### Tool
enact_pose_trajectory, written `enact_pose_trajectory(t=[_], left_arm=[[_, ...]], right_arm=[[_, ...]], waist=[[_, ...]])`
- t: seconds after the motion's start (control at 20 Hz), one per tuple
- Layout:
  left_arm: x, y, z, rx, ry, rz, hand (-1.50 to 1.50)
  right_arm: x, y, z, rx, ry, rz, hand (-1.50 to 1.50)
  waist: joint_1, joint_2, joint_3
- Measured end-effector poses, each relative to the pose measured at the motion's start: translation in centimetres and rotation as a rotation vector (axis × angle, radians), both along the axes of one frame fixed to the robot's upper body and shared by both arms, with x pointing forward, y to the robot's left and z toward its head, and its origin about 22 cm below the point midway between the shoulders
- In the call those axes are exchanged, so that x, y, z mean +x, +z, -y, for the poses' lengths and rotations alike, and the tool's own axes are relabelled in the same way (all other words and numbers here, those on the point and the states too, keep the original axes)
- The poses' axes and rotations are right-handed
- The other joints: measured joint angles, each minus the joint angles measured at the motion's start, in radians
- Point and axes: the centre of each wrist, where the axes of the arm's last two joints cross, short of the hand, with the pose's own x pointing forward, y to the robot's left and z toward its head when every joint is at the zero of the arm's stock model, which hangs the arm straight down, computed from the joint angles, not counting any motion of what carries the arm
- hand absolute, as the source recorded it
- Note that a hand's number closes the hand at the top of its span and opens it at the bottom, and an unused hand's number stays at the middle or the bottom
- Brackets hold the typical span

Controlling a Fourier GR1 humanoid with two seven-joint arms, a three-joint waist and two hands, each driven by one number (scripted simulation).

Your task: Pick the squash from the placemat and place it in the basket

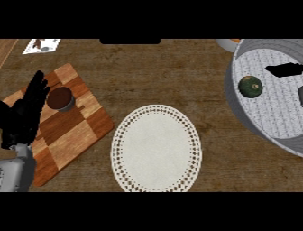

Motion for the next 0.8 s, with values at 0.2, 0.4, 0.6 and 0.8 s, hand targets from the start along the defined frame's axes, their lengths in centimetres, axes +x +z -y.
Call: enact_pose_trajectory(t=[0.2, 0.4, 0.6, 0.8], left_arm=[[-0.3, -0.2, -0.6, -0.003, 0.006, -0.007, 0.0], [-0.7, -0.6, -0.7, 0.0, 0.013, -0.006, 0.0], [-0.2, -0.1, -0.1, 0.006, 0.012, -0.002, 0.0], [-0.5, 0.0, -0.8, 0.008, 0.011, 0.002, 0.0]], right_arm=[[-0.8, 1.0, 1.6, 0.172, -0.024, 0.098, -1.5], [-3.0, 1.5, 4.8, 0.312, -0.051, 0.157, -1.5], [-6.2, 0.9, 8.3, 0.433, -0.07, 0.2, -1.5], [-10.6, 0.2, 12.4, 0.495, -0.063, 0.215, -1.5]], waist=[[-0.005, -0.002, 0.0], [-0.014, -0.004, 0.0], [-0.018, -0.004, 0.0], [-0.013, -0.002, 0.0]])
